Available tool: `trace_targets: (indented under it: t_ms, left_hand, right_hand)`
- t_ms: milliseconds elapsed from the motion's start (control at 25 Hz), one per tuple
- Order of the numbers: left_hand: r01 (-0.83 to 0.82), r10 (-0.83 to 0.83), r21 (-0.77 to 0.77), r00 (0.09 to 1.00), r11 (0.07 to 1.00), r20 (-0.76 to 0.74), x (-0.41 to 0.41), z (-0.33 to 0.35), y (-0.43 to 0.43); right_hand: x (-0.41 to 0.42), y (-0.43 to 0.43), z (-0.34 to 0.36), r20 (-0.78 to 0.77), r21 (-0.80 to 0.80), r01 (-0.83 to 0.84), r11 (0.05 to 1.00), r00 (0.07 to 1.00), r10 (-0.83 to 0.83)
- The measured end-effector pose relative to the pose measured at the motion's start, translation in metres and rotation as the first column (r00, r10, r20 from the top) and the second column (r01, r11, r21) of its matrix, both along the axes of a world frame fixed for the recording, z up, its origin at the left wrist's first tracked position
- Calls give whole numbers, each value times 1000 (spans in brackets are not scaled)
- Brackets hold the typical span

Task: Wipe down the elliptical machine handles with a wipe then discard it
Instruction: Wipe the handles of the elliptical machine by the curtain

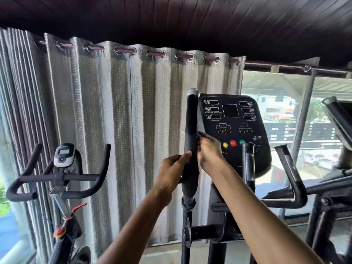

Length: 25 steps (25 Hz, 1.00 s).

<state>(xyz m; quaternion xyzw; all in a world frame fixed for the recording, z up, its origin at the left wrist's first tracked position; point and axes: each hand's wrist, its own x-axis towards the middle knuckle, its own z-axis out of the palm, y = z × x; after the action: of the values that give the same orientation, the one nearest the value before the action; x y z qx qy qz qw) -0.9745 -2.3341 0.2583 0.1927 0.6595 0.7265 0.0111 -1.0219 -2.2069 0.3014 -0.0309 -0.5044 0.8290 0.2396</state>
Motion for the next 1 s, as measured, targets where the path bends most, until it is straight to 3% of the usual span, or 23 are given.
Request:
trace_targets:
  t_ms: [120,240,320,400,480,600,680,800,840,1000]
  left_hand:
    - [-16,16,-18,1000,1000,-11,10,4,-1]
    - [-65,64,-22,998,998,-8,14,4,3]
    - [-109,109,-36,994,993,-2,15,5,7]
    - [-146,146,-56,989,988,-10,17,7,9]
    - [-196,195,-60,981,979,-16,20,7,12]
    - [-251,250,-43,968,967,-33,22,3,16]
    - [-267,267,-31,964,963,-15,21,1,16]
    - [-236,236,-33,972,971,-8,24,1,14]
    - [-220,220,-23,976,975,-5,26,1,13]
    - [-200,200,-7,980,980,2,25,-4,9]
  right_hand:
    - [-9,4,8,12,-94,-153,984,988,155]
    - [2,13,-1,-140,-116,-151,982,981,134]
    - [12,16,-13,-242,-18,-23,1000,970,18]
    - [21,16,-22,-419,202,279,939,891,-175]
    - [29,16,-30,-666,356,556,751,715,-213]
    - [39,17,-35,-832,461,727,509,553,-35]
    - [41,16,-21,-809,577,740,346,577,116]
    - [50,3,32,-561,799,593,-104,795,230]
    - [55,-2,48,-500,814,546,-196,832,239]
    - [55,6,65,-377,806,490,-333,858,350]
